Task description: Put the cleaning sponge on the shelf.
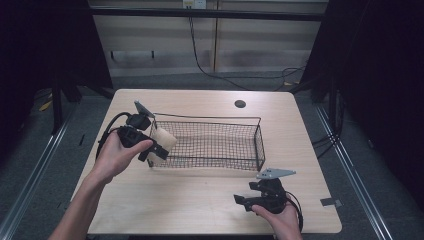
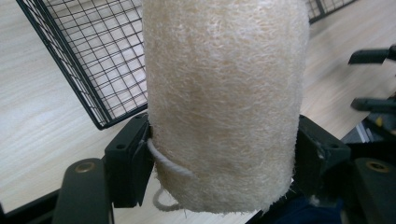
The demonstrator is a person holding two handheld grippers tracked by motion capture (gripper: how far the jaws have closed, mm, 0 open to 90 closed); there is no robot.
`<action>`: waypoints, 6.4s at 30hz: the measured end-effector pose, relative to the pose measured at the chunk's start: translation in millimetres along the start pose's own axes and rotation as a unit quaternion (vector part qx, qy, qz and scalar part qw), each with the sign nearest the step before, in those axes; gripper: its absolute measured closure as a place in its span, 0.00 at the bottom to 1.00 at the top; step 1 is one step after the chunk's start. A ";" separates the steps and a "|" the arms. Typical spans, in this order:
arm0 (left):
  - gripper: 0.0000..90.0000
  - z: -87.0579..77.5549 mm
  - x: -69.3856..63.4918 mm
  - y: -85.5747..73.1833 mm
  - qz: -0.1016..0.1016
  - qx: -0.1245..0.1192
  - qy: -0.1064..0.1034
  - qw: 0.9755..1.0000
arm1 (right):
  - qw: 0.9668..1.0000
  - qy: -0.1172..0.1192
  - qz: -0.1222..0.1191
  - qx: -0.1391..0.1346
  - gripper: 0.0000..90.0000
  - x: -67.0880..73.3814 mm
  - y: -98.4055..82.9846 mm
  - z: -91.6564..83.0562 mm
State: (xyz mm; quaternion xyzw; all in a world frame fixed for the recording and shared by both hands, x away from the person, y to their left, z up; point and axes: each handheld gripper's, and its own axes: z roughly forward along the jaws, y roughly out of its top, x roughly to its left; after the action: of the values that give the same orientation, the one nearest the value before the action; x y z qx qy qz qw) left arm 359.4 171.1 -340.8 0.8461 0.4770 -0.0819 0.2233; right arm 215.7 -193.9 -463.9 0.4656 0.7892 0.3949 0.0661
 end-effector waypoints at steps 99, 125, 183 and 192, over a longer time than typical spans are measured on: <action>0.34 71.8 24.9 37.9 -0.131 0.026 0.070 0.989 | 1.000 0.004 0.005 0.007 0.27 0.0 -0.9 1.3; 0.34 86.1 31.9 36.2 -0.140 0.042 0.064 0.987 | 1.000 0.004 0.005 0.008 0.27 0.1 -1.0 1.5; 0.22 98.4 31.9 37.8 -0.123 0.064 0.069 0.988 | 1.000 0.005 0.005 0.008 0.26 0.1 -1.0 1.6; 0.21 90.8 34.5 34.5 -0.113 0.046 0.038 0.992 | 1.000 0.006 0.005 0.008 0.27 0.1 -0.8 1.5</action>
State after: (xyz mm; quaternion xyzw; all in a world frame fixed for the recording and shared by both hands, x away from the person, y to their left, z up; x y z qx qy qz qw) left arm 413.6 141.0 -423.1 0.7984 0.5738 -0.0965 0.1551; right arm 215.8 -193.2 -465.4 0.4675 0.7903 0.3921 0.0557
